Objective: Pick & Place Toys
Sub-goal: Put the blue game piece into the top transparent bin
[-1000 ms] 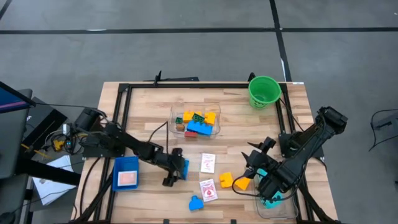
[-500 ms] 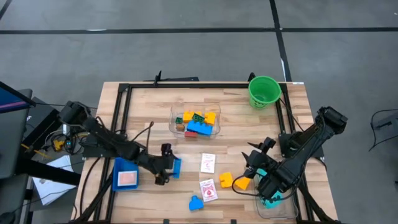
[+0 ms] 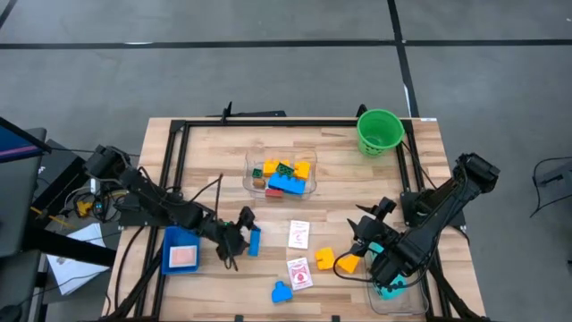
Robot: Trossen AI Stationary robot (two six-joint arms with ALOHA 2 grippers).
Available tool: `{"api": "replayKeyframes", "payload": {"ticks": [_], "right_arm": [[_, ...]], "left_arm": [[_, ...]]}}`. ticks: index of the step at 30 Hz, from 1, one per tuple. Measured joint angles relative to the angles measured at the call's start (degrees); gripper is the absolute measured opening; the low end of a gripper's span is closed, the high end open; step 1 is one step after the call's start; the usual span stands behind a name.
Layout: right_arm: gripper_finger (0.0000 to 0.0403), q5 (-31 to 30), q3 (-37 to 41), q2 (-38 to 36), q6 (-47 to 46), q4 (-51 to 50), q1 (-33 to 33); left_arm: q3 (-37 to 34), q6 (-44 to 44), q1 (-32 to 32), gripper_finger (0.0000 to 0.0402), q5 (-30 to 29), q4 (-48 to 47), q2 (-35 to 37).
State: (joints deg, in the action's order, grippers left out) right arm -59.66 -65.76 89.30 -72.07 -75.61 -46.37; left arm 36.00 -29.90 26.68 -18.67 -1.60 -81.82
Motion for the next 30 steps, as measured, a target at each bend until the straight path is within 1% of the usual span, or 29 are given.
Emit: {"api": "replayKeyframes", "payload": {"ticks": [2, 5, 6, 8, 11, 13, 16, 19, 23, 30], "right_arm": [[0.0218, 0.0, 0.0, 0.0, 0.0, 0.0, 0.0], [0.0218, 0.1, 0.0, 0.0, 0.0, 0.0, 0.0], [0.0218, 0.3, 0.0, 0.0, 0.0, 0.0, 0.0], [0.0218, 1.0, -0.1, 0.0, 0.0, -0.2, 0.0], [0.0218, 1.5, -0.1, -0.1, 0.0, -0.3, 0.0], [0.0218, 1.7, -0.1, -0.1, 0.1, -0.3, 0.0], [0.0218, 2.8, -0.1, -0.1, 0.1, -0.4, 0.0], [0.0218, 3.0, -0.1, -0.1, 0.5, -0.4, -0.2], [0.0218, 4.0, -0.1, -0.1, 0.5, -0.5, -0.9], [0.0218, 4.3, -0.2, -0.1, 0.5, -0.5, -1.6]], "left_arm": [[1.6, -1.2, -1.4, 0.0298, 3.5, -0.6, -0.6], [5.0, -3.0, -4.1, 0.0298, 10.0, -5.8, -2.1], [6.3, -4.5, -4.8, 0.0298, 11.3, -9.3, -2.8], [9.8, -8.5, -5.6, 0.0298, 12.6, -17.7, -5.1], [16.9, -15.1, -5.9, 0.0298, 12.7, -26.8, -9.1], [21.6, -18.1, -5.9, 0.0298, 13.2, -31.4, -12.0], [26.6, -24.5, -5.9, 0.0298, 13.8, -38.1, -15.9], [29.3, -30.8, -5.8, 0.0298, 13.8, -41.7, -19.4], [29.9, -37.9, -5.8, 0.0298, 11.4, -42.0, -22.2], [29.9, -43.7, -5.8, 0.0298, 11.0, -41.3, -23.0]]}}
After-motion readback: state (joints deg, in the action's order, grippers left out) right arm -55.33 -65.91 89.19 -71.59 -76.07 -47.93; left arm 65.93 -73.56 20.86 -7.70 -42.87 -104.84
